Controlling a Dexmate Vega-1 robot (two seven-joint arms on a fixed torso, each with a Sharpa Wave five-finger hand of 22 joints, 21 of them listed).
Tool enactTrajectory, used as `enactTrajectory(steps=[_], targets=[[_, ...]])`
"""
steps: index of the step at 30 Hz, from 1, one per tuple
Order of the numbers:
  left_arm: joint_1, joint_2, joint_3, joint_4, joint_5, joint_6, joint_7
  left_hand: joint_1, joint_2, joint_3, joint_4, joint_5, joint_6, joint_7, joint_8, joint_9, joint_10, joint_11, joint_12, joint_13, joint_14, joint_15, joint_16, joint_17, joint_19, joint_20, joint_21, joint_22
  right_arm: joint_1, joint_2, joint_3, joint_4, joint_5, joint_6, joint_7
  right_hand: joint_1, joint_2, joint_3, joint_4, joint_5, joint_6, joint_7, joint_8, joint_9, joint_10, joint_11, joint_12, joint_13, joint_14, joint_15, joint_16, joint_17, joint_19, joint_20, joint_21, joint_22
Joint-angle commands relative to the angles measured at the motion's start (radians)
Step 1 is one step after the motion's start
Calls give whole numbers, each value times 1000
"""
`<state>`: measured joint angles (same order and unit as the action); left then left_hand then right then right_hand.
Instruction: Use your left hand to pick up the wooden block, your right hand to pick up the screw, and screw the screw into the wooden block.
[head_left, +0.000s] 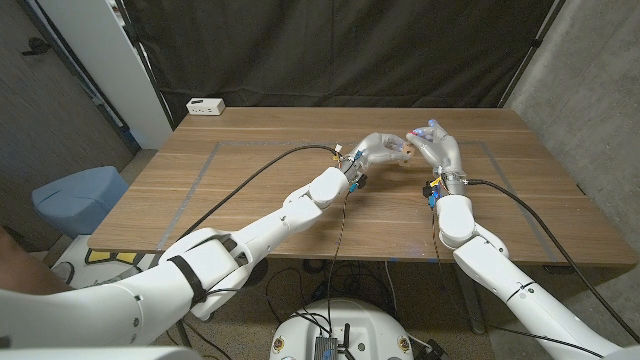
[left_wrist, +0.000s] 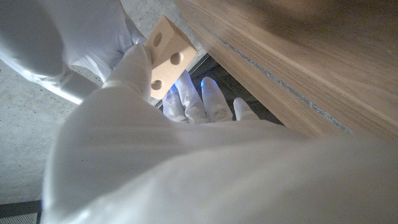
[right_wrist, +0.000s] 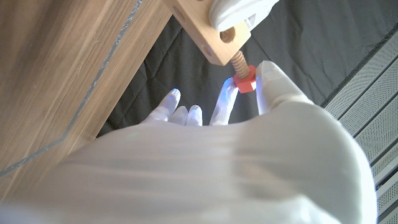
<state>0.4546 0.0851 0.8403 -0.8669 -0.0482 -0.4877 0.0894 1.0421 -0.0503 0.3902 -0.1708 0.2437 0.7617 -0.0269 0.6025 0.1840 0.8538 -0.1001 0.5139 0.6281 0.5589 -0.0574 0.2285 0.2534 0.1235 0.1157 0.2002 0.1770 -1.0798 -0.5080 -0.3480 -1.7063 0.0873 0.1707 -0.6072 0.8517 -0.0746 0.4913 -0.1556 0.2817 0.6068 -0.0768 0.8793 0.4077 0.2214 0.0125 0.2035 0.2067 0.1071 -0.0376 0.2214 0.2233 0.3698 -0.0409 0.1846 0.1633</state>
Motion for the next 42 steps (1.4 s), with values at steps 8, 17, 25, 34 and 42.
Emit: enactTrajectory(steps=[8, 17, 25, 34, 42], targets=[[0, 0, -1, 1, 3, -7, 3, 3, -8, 28, 18, 11, 222, -106, 63, 6, 123, -115, 6, 5, 9, -119, 3, 4, 1, -8, 0, 3, -6, 1, 1, -1, -1, -3, 0, 1, 11, -8, -3, 7, -2, 0, 9, 0, -4, 2, 0, 4, 2, -12, -1, -1, -4, -40, 1, 2], [5, 6, -1, -14, 6, 0, 5, 3, -9, 32, 19, 13, 221, -106, 61, 6, 125, -115, 5, 7, 8, -119, 2, 5, 1, -7, 0, 3, -8, 2, 2, 5, 1, 8, 0, 1, 13, -12, -2, 9, 0, -2, 12, -2, -4, 0, -1, 4, 1, -11, -1, -1, -4, -40, 1, 2], [8, 6, 0, -19, 8, 2, 8, 1, -10, 36, 20, 15, 221, -106, 60, 7, 126, -115, 4, 8, 8, -118, 2, 5, 2, -8, 0, 3, -15, 1, 5, -1, 1, 6, -3, 1, 15, -15, -2, 12, -2, -4, 14, -3, -5, 2, -1, 4, 1, -12, -1, -1, -4, -40, 1, 2], [6, 2, 1, -14, 9, 0, 10, -1, -12, 40, 21, 17, 215, -106, 56, 8, 124, -115, -1, 6, 8, -118, 1, 6, 3, -8, 0, 3, -20, 0, 8, 0, 2, 11, -3, 2, 16, -19, -3, 15, -3, -3, 18, -3, -4, 0, 0, 4, 1, -11, -1, -1, -4, -39, 1, 2], [3, -5, 2, -2, 10, -7, 12, -5, -11, 45, 23, 17, 209, -106, 53, 9, 120, -115, -6, 3, 5, -116, 0, 7, 3, -6, 0, 3, -24, -2, 12, 0, 4, 11, -3, 2, 17, -22, -3, 17, -2, -3, 21, -2, -5, 2, -1, 4, 1, -11, -1, -1, -5, -39, 1, 2]])
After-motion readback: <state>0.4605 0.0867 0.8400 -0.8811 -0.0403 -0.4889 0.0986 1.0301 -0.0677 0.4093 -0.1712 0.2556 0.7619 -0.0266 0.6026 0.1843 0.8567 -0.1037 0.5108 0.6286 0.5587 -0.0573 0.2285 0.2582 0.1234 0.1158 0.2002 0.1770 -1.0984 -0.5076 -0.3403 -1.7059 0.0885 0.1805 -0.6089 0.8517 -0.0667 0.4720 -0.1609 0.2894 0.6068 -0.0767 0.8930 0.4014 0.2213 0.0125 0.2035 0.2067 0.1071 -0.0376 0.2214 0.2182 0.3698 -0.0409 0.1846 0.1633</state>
